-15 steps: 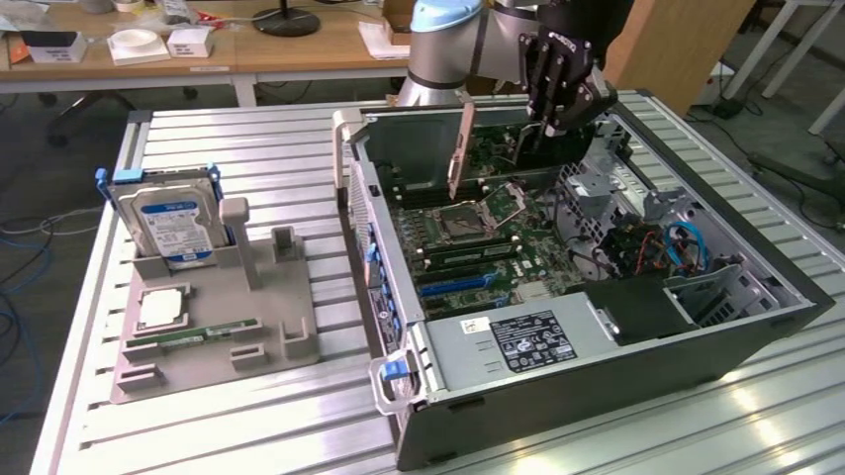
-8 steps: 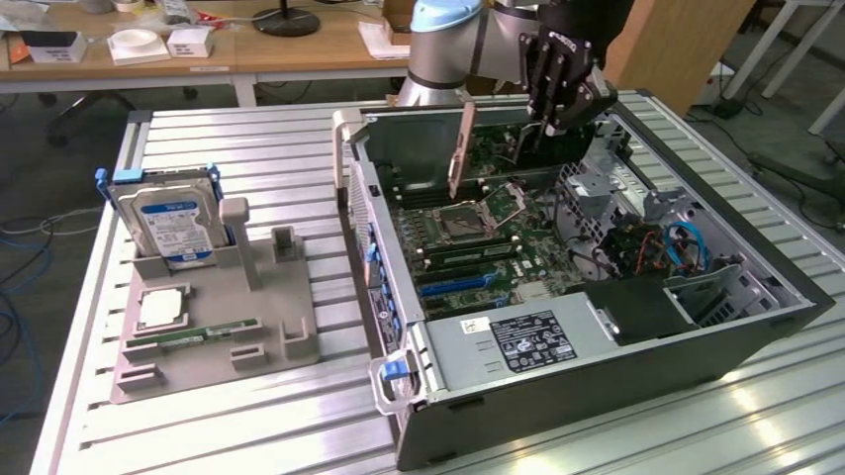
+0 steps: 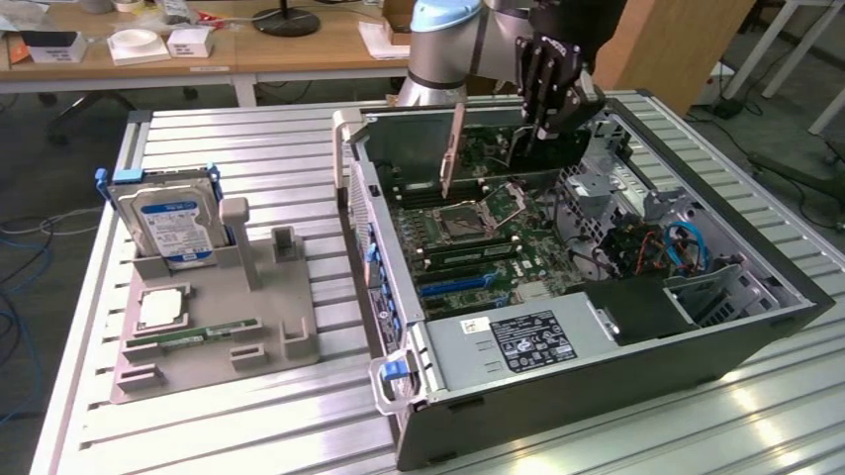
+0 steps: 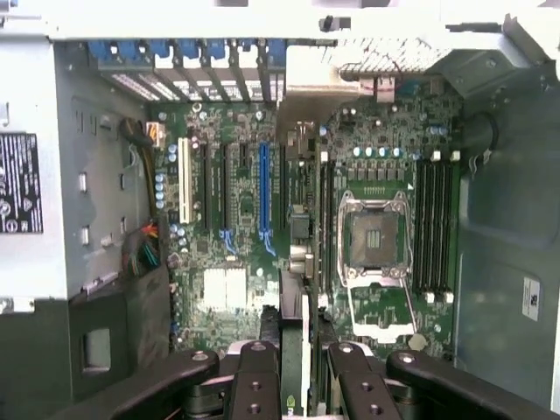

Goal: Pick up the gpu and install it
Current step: 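Insert the gpu into the slot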

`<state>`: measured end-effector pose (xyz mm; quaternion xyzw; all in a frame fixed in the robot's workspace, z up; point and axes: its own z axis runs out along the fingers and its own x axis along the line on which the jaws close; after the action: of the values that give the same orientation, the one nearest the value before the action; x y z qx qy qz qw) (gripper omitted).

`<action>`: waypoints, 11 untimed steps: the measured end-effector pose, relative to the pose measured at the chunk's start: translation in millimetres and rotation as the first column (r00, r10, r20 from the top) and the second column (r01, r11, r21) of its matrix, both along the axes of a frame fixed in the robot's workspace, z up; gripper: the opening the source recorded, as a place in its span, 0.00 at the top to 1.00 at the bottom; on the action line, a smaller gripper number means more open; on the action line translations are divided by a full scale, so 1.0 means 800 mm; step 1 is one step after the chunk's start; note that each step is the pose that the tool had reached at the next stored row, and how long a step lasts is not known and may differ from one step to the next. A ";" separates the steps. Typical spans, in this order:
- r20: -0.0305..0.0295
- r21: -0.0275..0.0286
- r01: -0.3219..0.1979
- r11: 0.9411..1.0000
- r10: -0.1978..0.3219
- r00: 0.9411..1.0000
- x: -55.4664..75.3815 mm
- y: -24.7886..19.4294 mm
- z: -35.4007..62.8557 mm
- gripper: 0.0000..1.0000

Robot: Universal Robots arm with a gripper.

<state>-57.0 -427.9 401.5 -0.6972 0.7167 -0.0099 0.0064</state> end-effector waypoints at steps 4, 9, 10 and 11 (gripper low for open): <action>0.000 0.000 0.000 1.000 0.000 1.000 -0.011 0.0000 -0.002 0.74; 0.000 0.000 0.000 1.000 0.000 1.000 -0.018 0.0000 -0.013 0.74; 0.000 0.000 0.000 1.000 0.000 1.000 -0.019 0.0000 -0.015 0.74; 0.000 0.000 0.000 1.000 0.000 1.000 -0.019 -0.0001 -0.017 0.74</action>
<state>-71.9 -428.0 387.8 -0.6973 0.7167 -0.0099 0.0063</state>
